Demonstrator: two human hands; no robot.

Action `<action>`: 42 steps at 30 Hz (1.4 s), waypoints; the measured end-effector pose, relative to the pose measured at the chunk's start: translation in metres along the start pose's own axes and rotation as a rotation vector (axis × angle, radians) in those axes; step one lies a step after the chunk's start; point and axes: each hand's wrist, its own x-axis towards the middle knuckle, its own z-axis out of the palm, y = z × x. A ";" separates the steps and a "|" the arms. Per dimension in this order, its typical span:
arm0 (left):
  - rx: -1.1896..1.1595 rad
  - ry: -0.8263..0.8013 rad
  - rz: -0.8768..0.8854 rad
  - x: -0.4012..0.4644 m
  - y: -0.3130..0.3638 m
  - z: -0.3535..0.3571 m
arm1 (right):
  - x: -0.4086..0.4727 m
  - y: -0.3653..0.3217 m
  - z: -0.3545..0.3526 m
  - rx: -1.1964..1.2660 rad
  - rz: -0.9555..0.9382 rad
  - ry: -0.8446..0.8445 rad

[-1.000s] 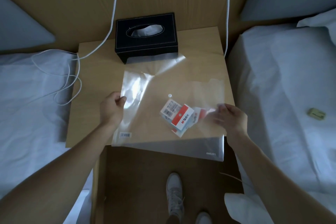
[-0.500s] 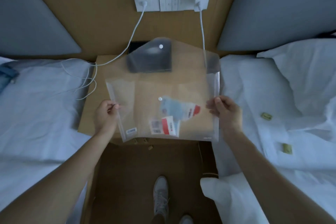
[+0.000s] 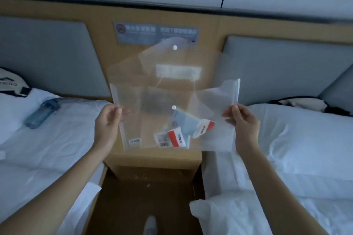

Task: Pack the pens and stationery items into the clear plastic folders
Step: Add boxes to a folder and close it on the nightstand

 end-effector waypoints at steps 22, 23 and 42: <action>0.115 -0.152 -0.210 0.083 -0.083 -0.045 | 0.004 0.071 0.092 -0.161 0.219 0.034; 0.120 -0.171 -0.233 0.087 -0.096 -0.046 | 0.005 0.083 0.097 -0.165 0.238 0.040; 0.241 -0.282 -0.472 0.091 -0.294 0.039 | 0.041 0.318 0.102 -0.239 0.542 0.097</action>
